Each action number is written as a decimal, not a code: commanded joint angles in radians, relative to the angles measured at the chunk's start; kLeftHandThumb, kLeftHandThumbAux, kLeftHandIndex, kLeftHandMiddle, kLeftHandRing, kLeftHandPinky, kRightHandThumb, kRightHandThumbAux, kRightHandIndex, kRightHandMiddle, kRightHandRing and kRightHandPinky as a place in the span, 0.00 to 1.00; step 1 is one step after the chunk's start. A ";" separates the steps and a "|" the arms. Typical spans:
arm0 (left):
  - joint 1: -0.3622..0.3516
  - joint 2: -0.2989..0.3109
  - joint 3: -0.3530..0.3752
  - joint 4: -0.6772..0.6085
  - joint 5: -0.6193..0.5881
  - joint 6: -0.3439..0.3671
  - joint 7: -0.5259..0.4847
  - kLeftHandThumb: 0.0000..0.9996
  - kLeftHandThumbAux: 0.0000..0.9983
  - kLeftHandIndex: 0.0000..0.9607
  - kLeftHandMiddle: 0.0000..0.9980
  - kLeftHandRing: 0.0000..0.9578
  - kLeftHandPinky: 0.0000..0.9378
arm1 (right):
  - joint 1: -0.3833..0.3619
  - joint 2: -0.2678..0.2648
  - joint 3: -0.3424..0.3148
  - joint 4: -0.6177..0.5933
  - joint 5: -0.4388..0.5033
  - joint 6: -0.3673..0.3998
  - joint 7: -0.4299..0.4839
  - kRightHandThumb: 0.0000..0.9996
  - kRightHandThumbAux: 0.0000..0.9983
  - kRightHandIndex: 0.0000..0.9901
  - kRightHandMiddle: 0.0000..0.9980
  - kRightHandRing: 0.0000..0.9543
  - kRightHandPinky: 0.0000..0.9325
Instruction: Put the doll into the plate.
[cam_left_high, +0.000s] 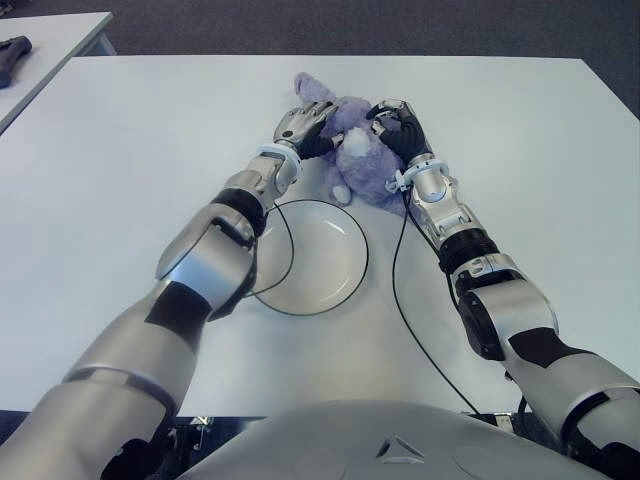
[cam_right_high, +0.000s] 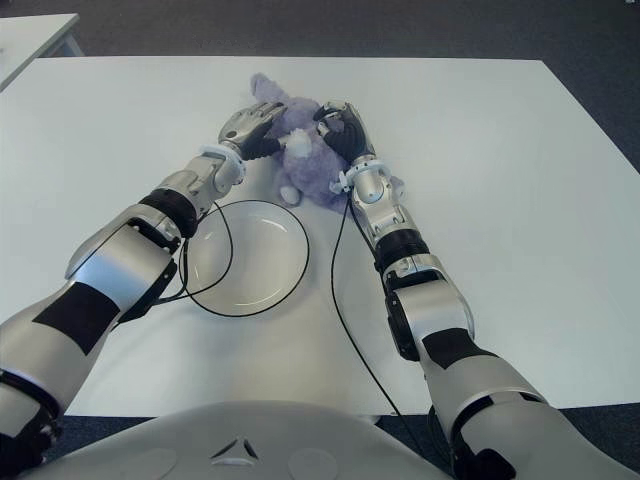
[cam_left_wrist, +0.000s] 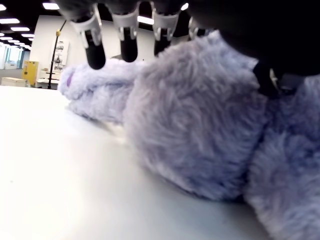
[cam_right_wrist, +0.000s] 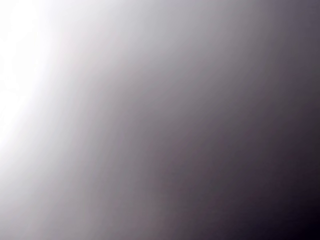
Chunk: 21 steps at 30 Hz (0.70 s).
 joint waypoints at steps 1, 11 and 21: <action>0.034 -0.044 -0.002 0.020 0.005 0.010 0.002 0.49 0.20 0.00 0.04 0.16 0.34 | 0.034 0.023 -0.002 0.011 0.017 0.028 0.012 0.70 0.73 0.42 0.36 0.40 0.41; 0.040 -0.069 0.043 0.030 -0.037 0.060 -0.042 0.66 0.33 0.07 0.20 0.28 0.34 | 0.040 0.027 -0.012 -0.001 0.025 0.030 0.006 0.70 0.72 0.42 0.35 0.39 0.40; 0.033 -0.085 0.092 0.032 -0.074 0.124 -0.068 0.75 0.35 0.26 0.36 0.38 0.40 | 0.048 0.027 -0.022 -0.015 0.033 0.020 0.007 0.70 0.73 0.42 0.33 0.39 0.40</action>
